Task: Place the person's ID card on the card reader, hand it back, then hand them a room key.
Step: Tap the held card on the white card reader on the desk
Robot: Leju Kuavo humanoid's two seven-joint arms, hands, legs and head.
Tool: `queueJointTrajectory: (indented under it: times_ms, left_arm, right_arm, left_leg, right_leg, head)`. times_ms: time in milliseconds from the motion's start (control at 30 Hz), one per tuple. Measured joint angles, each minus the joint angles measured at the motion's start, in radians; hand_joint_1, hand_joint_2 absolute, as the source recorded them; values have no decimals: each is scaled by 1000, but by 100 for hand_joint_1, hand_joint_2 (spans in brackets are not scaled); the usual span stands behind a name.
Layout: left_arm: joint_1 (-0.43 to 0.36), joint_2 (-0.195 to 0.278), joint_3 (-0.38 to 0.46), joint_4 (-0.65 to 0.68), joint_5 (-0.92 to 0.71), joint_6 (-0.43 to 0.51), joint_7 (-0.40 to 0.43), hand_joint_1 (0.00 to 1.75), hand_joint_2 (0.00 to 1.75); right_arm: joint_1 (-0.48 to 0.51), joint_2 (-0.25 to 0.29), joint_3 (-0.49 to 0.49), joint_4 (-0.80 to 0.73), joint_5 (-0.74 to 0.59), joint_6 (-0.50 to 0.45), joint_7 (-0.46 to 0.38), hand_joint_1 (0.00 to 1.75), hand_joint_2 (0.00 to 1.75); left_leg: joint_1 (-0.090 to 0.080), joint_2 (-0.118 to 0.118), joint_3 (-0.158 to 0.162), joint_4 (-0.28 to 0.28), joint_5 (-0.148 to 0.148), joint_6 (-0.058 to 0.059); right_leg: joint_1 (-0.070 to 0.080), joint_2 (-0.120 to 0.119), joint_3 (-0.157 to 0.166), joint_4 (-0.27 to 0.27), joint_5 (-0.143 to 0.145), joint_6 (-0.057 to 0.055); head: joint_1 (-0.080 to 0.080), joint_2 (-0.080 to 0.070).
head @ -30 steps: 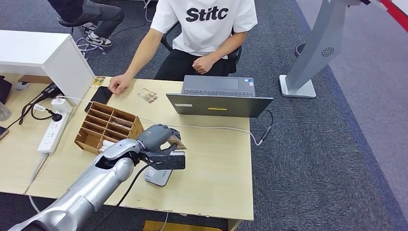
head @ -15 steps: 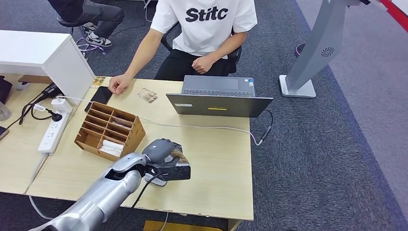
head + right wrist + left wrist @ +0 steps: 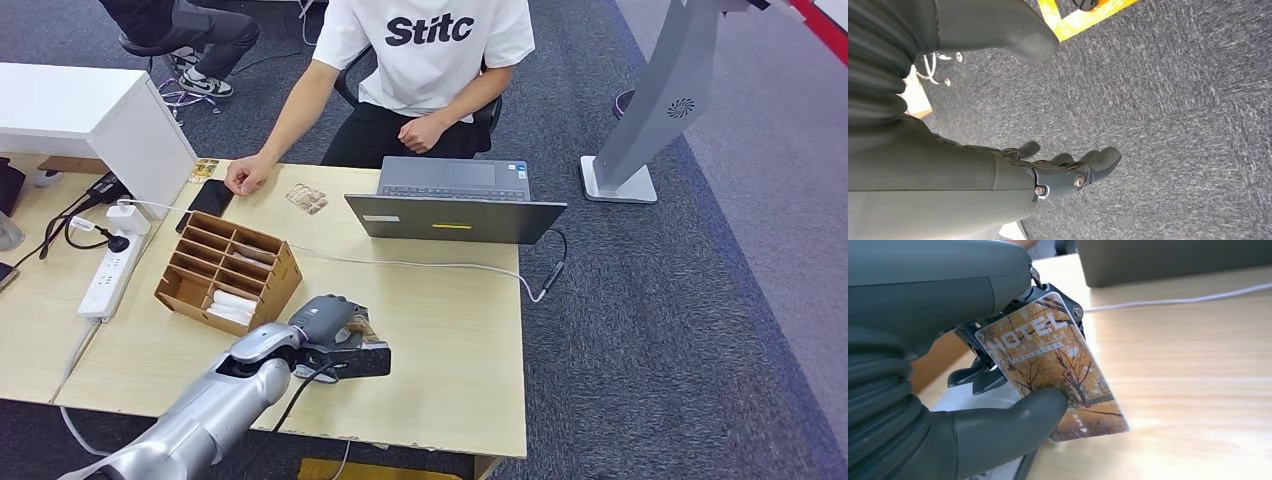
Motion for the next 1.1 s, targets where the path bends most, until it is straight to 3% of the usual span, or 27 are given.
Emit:
queueJointTrajectory:
  times_ms: [767, 1100]
  left_arm:
    - [-61, 57, 0, -14, -76, 36, 37, 175, 175]
    - [-62, 70, 0, -41, -70, -45, -1, 175, 175]
  right_arm:
    - [1, 1, 0, 0, 33, 3, 1, 0, 175]
    - [2, 2, -1, 0, 39, 3, 2, 0, 175]
  left_leg:
    - [0, 0, 0, 0, 1, -1]
    - [0, 0, 0, 0, 1, -1]
  right_leg:
    - [0, 0, 0, 0, 0, 0]
    - [0, 0, 0, 0, 0, 0]
  head:
    - [0, 0]
    - [0, 0]
